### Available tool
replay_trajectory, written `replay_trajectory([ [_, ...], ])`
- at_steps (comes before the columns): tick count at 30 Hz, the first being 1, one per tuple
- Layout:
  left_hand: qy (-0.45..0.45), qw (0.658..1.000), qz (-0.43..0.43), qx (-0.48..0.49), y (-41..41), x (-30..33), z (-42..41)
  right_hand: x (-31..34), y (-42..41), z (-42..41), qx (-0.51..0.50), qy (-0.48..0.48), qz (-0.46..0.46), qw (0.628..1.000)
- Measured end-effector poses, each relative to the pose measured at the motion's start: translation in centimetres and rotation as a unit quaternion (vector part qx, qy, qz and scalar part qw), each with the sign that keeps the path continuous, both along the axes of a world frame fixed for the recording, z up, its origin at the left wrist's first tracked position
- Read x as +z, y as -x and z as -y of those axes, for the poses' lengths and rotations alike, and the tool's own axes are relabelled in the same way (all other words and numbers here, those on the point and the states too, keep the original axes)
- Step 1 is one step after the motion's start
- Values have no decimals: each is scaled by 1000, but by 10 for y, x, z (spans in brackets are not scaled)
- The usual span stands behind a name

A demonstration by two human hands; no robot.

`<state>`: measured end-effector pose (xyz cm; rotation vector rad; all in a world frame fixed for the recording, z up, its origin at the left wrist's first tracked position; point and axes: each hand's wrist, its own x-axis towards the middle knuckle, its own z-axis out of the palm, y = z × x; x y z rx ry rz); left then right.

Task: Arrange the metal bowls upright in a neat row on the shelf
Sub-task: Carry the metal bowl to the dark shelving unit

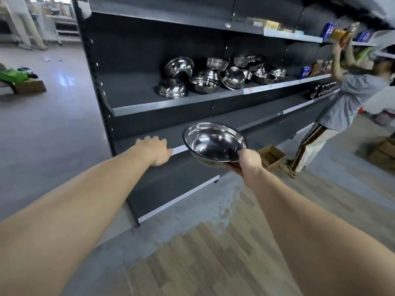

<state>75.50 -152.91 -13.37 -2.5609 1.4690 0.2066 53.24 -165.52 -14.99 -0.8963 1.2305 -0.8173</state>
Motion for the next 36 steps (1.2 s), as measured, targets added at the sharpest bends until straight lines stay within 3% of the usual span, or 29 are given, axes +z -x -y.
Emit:
replay_trajectory([
  [6,-1,999,10,38,-45,4,69,2,-64,88,36,6,35,999],
  [18,20,982,23,185,-119,24,182,21,-183,265,203,43,-16,978],
  [26,8,968,27,251,-139,33,200,29,-263,288,293,28,3,956],
  [36,25,949,21,313,-193,45,196,28,-344,286,306,46,-6,951],
])
